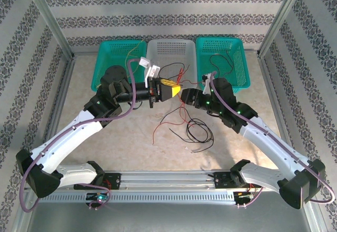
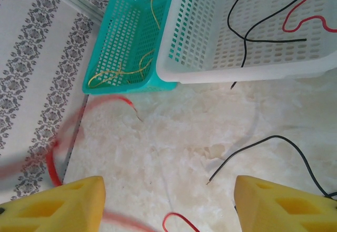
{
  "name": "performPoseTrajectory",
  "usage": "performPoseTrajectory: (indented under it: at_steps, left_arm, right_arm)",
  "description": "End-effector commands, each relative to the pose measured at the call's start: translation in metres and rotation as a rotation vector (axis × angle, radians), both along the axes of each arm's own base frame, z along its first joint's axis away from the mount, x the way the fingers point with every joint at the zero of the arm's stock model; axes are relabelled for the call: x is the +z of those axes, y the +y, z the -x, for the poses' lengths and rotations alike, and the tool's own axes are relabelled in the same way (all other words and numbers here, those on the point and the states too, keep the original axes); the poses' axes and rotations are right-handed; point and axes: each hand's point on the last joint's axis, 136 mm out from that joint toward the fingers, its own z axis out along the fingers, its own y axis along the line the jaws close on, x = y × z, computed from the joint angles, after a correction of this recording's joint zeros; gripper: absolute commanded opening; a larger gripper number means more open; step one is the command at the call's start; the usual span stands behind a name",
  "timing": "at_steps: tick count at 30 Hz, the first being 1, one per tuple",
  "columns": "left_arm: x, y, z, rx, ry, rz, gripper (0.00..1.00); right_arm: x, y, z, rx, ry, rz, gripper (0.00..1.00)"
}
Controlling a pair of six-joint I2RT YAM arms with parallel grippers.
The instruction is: Untangle the cables
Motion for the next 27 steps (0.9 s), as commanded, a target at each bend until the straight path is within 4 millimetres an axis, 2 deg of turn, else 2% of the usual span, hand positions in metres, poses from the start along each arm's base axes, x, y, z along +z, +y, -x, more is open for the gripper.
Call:
performPoseTrajectory:
  at_steps: [1,5,8,13,15,17,18,20,23,27]
  left_arm:
    - [0.021,0.004,0.004,-0.024,-0.030,0.043,0.00]
    - [0.023,0.007,0.002,-0.023,-0.031,0.048,0.00]
    - [0.024,0.007,0.002,-0.026,-0.033,0.052,0.00]
    - [0.024,0.009,0.000,-0.019,-0.032,0.056,0.00]
    - [0.026,0.014,-0.002,0.006,-0.042,0.058,0.00]
    - [0.026,0.020,-0.007,0.054,-0.055,0.051,0.00]
    - [0.025,0.024,-0.010,0.083,-0.058,0.040,0.00]
    - [0.023,0.028,-0.014,0.100,-0.057,0.029,0.00]
    - [0.021,0.031,-0.023,0.104,-0.020,0.058,0.00]
    - [0.011,0.042,-0.058,0.202,0.093,0.105,0.00]
  right_arm:
    - [0.012,0.002,0.004,0.023,-0.034,-0.052,0.65]
    - [0.032,0.011,0.015,0.090,-0.101,-0.127,0.71]
    - [0.028,0.013,0.017,0.105,-0.094,-0.115,0.72]
    - [-0.001,0.005,0.015,0.055,-0.028,-0.058,0.72]
    - [-0.022,-0.013,0.016,-0.017,0.031,0.033,0.71]
    - [-0.051,-0.047,0.021,-0.143,0.125,0.174,0.71]
    - [-0.061,-0.058,0.026,-0.162,0.164,0.208,0.68]
    - [-0.069,-0.057,0.038,-0.127,0.175,0.189,0.62]
    - [-0.047,-0.049,0.054,-0.065,0.085,0.091,0.65]
    - [0.001,-0.036,0.067,0.034,-0.073,0.010,0.73]
